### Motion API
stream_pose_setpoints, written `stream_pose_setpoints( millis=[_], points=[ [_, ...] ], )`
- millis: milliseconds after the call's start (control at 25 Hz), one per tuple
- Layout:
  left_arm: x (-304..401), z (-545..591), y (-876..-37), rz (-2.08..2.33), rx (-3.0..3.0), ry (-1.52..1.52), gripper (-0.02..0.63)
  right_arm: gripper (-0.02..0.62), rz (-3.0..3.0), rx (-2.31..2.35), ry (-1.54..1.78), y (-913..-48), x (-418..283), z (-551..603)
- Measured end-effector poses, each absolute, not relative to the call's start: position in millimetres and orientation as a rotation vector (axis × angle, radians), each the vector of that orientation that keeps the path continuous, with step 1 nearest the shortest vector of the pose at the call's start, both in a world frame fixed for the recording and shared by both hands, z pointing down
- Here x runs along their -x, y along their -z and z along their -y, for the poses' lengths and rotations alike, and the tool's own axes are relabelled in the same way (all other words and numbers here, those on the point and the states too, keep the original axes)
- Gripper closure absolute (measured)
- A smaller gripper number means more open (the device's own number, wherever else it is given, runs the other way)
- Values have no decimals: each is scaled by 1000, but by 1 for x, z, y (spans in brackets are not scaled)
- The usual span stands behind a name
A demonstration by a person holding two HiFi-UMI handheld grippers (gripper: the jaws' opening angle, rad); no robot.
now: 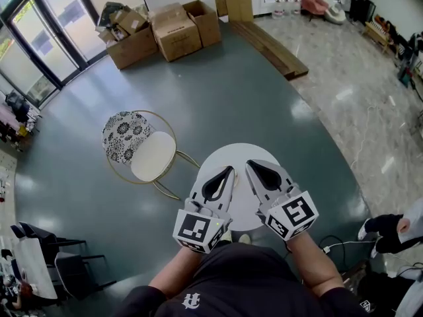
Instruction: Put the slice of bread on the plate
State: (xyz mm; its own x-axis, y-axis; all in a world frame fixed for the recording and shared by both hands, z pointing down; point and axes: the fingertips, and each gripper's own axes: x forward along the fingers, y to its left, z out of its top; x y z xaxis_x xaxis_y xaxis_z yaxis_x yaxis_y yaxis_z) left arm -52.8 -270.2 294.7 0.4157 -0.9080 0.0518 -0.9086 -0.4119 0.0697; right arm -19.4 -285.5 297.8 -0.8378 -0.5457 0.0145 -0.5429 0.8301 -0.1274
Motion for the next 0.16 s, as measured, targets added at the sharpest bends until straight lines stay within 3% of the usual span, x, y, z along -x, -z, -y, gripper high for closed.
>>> stream_pose_setpoints(
  millis=[160],
  points=[
    [54, 269, -293, 1659, -2570, -5, 600, 589, -2984, 881, 190, -297, 21, 284]
  ],
)
